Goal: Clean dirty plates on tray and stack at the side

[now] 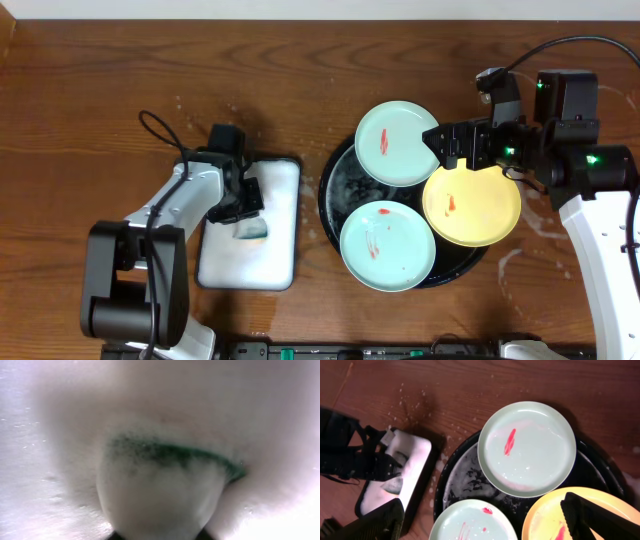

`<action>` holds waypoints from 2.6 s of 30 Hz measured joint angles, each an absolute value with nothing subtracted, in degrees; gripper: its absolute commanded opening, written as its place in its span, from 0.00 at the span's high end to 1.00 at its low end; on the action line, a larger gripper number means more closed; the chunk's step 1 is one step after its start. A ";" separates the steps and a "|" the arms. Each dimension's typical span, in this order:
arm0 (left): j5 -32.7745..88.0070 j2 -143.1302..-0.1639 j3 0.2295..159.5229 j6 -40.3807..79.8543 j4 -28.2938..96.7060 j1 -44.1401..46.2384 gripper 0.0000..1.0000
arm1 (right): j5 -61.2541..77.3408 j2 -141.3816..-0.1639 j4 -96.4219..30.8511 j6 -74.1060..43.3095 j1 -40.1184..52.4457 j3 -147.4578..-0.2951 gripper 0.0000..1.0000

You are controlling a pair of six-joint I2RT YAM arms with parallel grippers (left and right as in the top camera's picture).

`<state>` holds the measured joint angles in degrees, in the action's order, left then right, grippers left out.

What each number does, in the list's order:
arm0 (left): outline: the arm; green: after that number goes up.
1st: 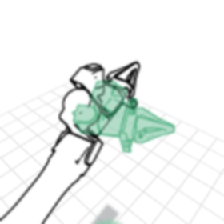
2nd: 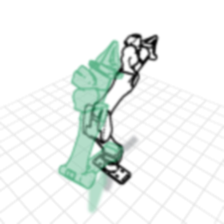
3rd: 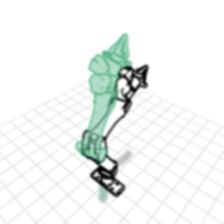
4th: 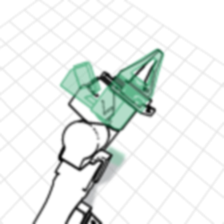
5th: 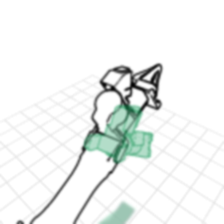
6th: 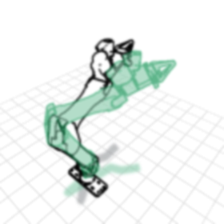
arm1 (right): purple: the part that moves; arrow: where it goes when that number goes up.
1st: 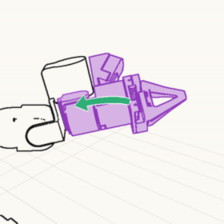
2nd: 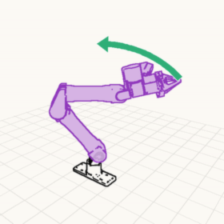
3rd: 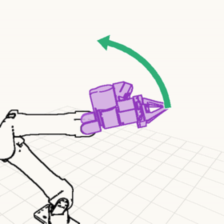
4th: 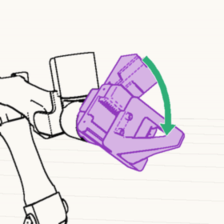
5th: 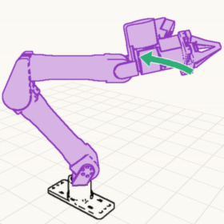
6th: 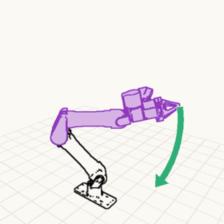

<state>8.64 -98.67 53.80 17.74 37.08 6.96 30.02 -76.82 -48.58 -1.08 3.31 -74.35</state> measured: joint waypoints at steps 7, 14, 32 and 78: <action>8.88 -99.37 55.61 17.72 41.54 7.40 0.92 | 30.02 -76.84 -47.29 -1.13 3.31 -74.35 0.21; 8.69 -99.66 65.58 17.72 53.63 7.40 0.93 | 25.08 -78.98 -50.59 -2.87 6.33 -78.72 0.31; 9.61 -99.15 82.87 14.90 65.12 7.40 0.93 | 12.10 -111.90 -43.86 -6.42 3.66 -84.20 0.56; 25.12 -125.29 84.90 34.50 17.52 35.68 0.93 | 7.22 -119.42 -53.32 -8.75 8.36 -84.55 0.99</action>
